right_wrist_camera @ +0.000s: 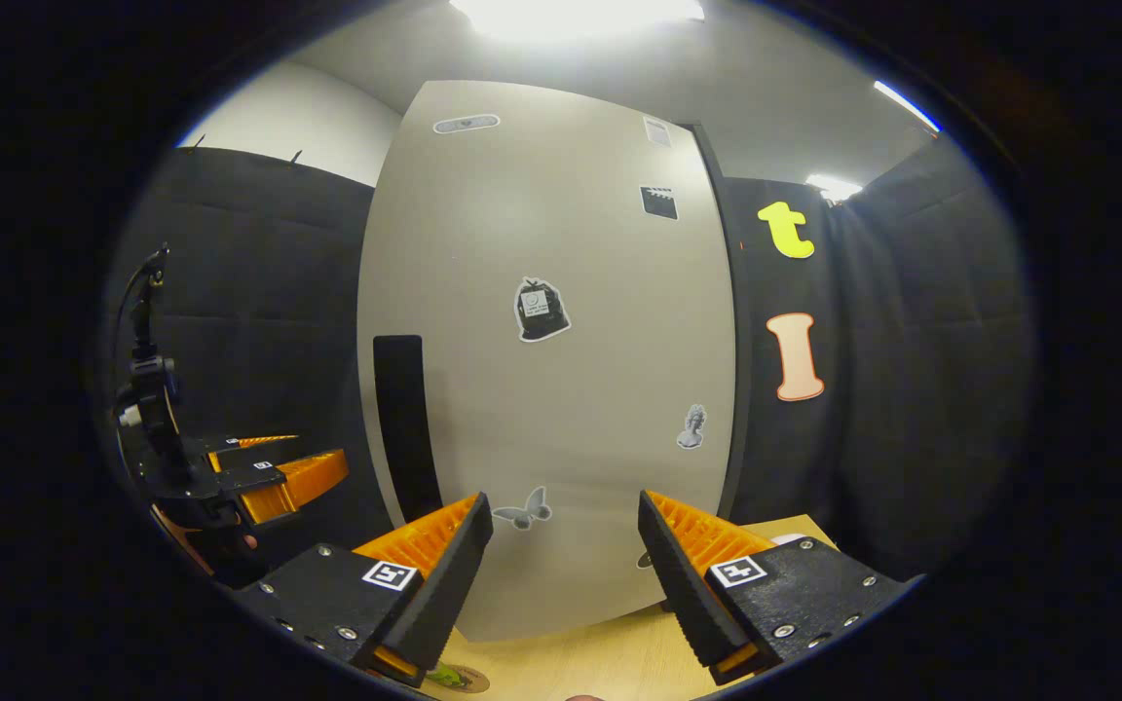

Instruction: Open the cabinet door with the right hand, grasp the bottle in the cabinet with the left hand and place it on the coaster, then close the cabinet door with the right hand.

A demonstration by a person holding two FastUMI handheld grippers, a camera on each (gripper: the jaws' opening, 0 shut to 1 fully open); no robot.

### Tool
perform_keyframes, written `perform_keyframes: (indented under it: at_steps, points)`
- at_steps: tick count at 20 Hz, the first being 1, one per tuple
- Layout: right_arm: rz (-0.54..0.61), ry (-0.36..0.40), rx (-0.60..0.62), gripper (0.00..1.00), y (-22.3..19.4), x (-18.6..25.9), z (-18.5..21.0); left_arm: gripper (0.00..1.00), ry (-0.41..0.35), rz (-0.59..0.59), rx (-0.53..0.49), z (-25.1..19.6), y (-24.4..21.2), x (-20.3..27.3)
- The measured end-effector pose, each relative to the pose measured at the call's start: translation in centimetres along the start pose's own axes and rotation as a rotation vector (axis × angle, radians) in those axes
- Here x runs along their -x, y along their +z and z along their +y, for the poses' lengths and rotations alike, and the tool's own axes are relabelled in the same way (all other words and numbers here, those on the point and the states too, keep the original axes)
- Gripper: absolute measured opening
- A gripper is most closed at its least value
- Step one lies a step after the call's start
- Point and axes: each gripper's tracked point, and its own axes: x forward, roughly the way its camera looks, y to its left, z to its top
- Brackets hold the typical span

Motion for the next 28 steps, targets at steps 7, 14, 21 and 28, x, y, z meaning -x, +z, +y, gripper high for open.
perform_keyframes:
  at_steps: [7,14,21,28]
  points:
    - [-0.018,-0.157,0.005,0.94,0.4,-2.6,-3.8,0.88,-0.01,0.038,0.008,-3.6,-0.5,-0.8]
    - [-0.008,-0.224,-0.091,0.93,0.1,-5.4,-6.9,0.9,0.065,0.027,-0.006,-5.2,1.5,-0.4]
    - [-0.011,-0.186,-0.06,0.94,-1.1,-6.4,-6.7,0.92,0.064,0.051,-0.011,-6.0,0.7,-0.7]
    - [-0.016,-0.206,-0.017,0.94,-1.1,-6.6,-7.6,0.92,0.016,0.024,-0.018,-8.8,1.6,-2.4]
